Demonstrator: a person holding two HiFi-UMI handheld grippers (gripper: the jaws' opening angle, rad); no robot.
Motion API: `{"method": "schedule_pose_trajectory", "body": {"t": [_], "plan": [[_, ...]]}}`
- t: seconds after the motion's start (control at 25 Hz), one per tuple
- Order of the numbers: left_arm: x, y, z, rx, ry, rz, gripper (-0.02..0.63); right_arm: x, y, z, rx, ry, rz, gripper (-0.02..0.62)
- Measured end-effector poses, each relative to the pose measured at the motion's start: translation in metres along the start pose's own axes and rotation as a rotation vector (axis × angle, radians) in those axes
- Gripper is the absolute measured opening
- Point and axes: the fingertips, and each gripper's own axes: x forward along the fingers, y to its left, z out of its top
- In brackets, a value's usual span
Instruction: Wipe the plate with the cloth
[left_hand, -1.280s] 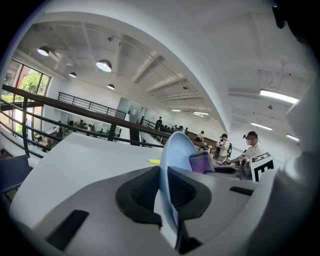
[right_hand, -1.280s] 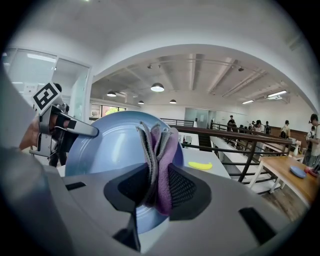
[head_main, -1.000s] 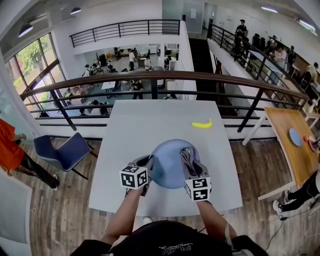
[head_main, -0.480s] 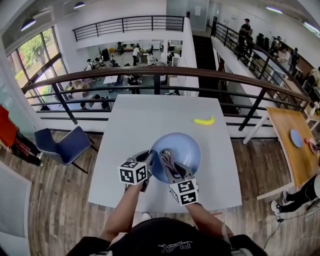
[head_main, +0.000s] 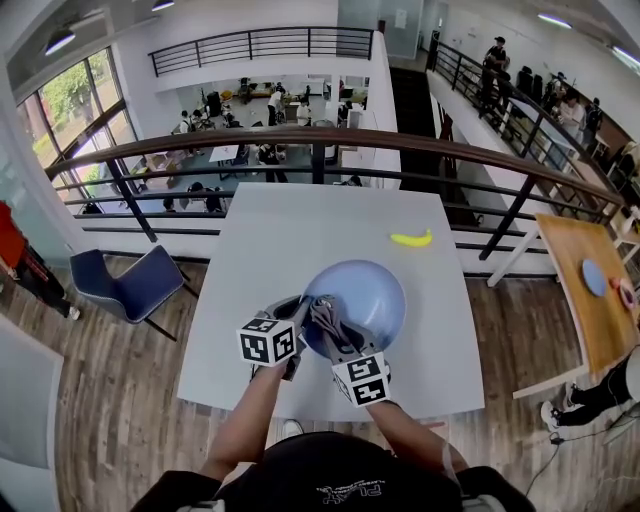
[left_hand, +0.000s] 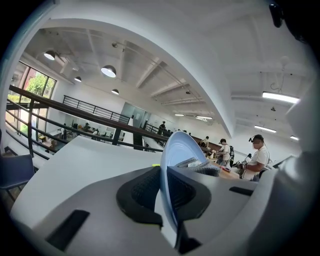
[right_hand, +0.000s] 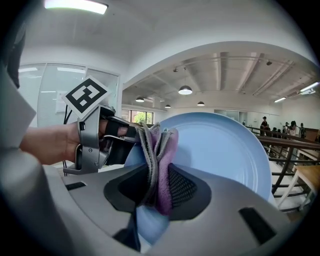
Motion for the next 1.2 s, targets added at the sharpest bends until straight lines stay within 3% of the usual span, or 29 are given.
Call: {"method": "schedule_pose_trajectory", "body": {"t": [0.56, 1.2], "plan": [[-0.006, 0.001, -0.001, -0.025, -0.013, -0.007, 0.029, -0.014, -0.049, 0.0, 0.061, -0.015, -0.121, 0.117], [-0.001, 0.002, -0.008, -0.04, -0.004, -0.019, 0.032, -0.037, -0.119, -0.029, 0.103, 0.024, -0.28, 0.117]]}}
